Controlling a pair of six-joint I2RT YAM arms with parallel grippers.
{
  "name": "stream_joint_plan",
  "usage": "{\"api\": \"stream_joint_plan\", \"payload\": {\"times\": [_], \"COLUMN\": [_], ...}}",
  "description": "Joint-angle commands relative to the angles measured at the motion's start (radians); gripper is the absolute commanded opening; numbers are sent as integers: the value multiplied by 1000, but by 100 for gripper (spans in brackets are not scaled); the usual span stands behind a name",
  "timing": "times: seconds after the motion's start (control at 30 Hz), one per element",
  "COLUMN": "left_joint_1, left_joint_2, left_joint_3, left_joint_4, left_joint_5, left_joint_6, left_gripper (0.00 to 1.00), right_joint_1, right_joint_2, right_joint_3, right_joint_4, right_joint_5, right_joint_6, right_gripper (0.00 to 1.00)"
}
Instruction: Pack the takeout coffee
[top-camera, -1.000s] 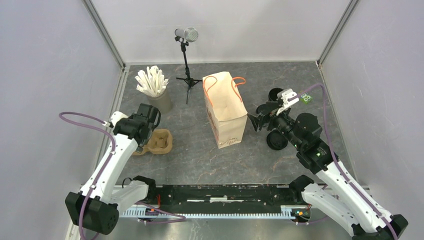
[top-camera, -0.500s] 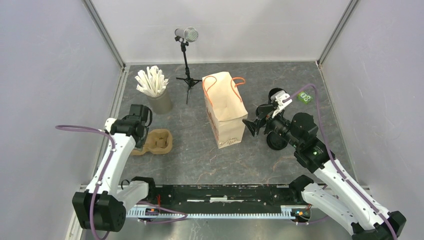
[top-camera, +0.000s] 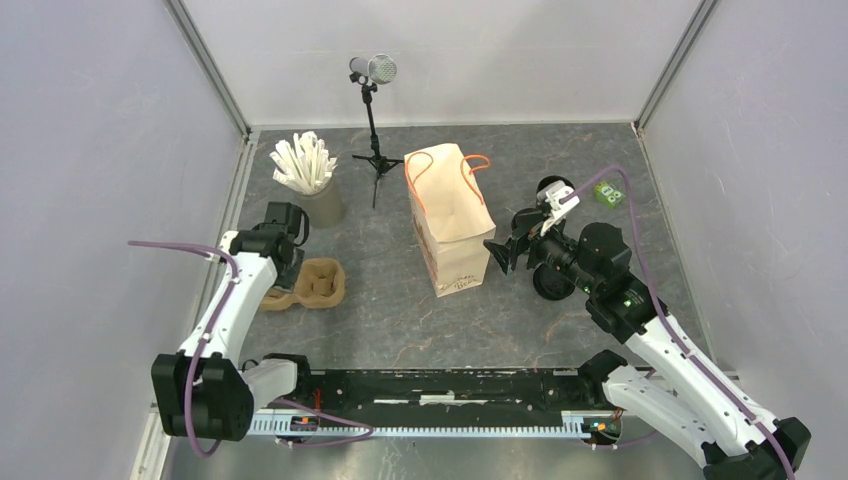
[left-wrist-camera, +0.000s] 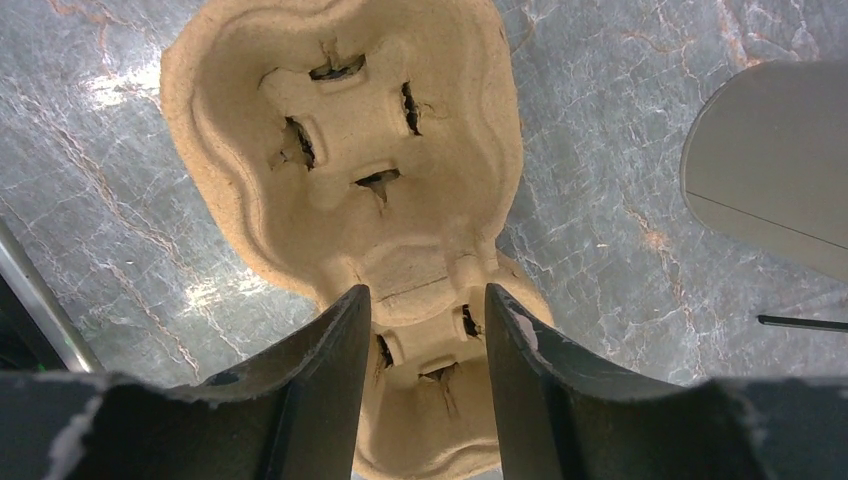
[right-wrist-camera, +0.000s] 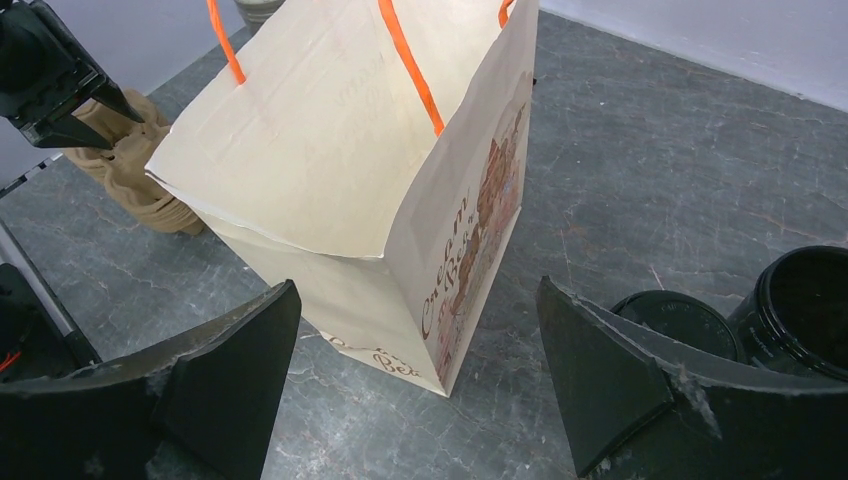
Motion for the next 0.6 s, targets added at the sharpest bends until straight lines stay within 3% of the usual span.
{"api": "stream_joint_plan", "payload": {"times": [0.0, 0.57], "left_joint_1": [10, 24], "left_joint_2": [24, 126], "left_joint_3": [-4, 46], "left_joint_4": [28, -39], "left_joint_5": [8, -28], "left_joint_6": [-24, -59], "left_gripper": [51, 53], "right_joint_1": [3, 3], "right_joint_2": [-4, -4], "right_joint_3": [54, 57], "right_joint_4": [6, -10], "right_joint_5": [-2, 34], "right_joint_6": [-11, -33], "right_gripper": [95, 98]}}
